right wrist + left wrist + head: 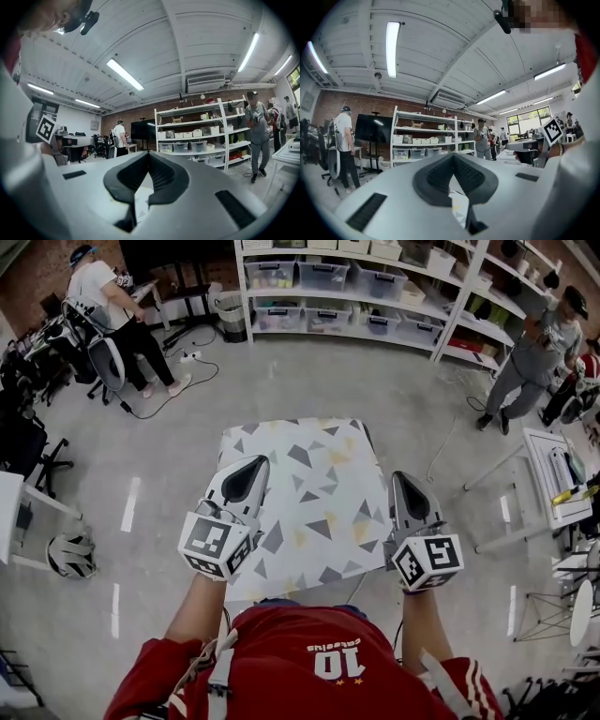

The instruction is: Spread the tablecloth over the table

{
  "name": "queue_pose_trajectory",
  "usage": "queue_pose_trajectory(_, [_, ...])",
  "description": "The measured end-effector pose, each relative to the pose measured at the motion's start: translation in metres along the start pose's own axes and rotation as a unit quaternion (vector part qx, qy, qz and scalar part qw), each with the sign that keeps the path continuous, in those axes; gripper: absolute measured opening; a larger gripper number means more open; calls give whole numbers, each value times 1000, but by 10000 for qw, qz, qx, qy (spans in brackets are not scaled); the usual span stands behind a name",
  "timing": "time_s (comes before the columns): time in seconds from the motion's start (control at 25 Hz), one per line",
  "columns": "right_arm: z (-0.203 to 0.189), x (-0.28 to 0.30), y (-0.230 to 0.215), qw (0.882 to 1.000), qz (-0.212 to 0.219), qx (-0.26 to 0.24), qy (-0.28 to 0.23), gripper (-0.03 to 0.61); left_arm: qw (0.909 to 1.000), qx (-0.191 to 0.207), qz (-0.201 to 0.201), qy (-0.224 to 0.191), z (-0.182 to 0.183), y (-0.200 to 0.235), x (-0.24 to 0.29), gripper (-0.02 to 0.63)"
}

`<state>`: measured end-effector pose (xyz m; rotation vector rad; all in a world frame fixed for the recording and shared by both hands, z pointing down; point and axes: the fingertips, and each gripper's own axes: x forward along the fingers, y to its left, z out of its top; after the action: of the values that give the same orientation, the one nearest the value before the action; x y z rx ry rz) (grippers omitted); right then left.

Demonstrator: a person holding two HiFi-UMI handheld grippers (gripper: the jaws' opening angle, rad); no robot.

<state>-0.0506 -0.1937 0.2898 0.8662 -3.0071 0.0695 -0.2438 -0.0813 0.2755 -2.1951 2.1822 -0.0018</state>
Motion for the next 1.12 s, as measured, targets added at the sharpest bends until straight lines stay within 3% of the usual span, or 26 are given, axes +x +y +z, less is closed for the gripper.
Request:
queue_pose_trajectory(0.4, [23, -24, 2, 9994, 279, 197, -79, 14, 9996, 77, 198, -170, 38, -34, -5, 6])
queue_pose_trajectory(0.68, [30, -35, 8, 9997, 190, 138, -116, 14, 9996, -13, 202, -217, 40, -52, -7, 6])
queue_pose_trajectory(1.12, [20, -32, 18, 10000, 59, -16, -52, 14, 9991, 44, 390, -175, 35, -39, -20, 6])
